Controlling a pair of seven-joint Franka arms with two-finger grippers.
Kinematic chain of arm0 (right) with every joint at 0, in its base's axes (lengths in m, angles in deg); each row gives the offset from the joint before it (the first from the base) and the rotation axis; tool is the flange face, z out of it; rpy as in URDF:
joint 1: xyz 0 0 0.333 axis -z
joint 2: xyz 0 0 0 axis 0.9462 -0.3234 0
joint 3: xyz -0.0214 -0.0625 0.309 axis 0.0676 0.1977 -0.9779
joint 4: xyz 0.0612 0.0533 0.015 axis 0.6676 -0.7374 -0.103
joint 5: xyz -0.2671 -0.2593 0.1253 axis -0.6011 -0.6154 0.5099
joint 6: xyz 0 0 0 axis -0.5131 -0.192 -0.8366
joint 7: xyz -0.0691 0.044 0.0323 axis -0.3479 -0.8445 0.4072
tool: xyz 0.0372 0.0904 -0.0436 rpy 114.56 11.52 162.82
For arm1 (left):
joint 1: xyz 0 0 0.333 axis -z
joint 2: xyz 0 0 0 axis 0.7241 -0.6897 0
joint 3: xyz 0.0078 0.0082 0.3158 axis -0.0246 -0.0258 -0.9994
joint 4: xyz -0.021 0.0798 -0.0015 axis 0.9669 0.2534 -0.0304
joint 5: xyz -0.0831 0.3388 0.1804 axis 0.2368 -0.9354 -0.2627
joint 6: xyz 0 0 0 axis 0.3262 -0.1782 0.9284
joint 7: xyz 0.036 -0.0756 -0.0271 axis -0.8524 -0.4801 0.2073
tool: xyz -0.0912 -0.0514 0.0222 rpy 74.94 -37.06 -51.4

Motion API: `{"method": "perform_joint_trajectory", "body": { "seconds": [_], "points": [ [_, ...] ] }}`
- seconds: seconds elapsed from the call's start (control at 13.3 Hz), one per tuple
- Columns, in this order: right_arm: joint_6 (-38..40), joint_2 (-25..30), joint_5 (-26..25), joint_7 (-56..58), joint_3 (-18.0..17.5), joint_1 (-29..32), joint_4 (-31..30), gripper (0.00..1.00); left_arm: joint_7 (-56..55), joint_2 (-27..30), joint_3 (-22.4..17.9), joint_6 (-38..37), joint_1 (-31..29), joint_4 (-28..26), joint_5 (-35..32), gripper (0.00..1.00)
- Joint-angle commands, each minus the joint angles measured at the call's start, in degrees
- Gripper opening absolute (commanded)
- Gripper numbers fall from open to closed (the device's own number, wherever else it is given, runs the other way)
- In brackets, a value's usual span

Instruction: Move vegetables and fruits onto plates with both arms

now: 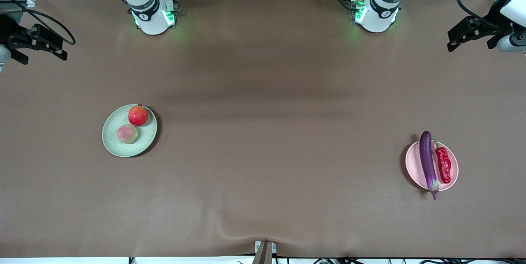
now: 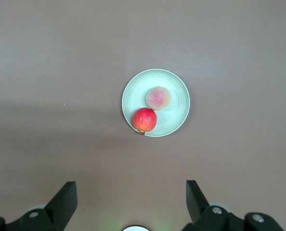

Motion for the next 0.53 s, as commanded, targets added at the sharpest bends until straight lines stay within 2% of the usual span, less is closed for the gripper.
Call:
{"method": "perform_joint_trajectory", "body": {
  "seconds": [0.0, 0.45],
  "points": [
    [0.54, -0.04, -0.33, 0.14, -0.69, 1.13, 1.29, 1.0, 0.19, -1.1, -0.16, -1.7, -0.13, 1.91, 0.45, 1.0],
    [0.55, -0.04, -0.24, 0.14, 0.11, 1.22, 1.29, 1.0, 0.27, -1.1, -0.25, -1.97, -1.36, 2.0, 0.97, 1.0]
  ]
}}
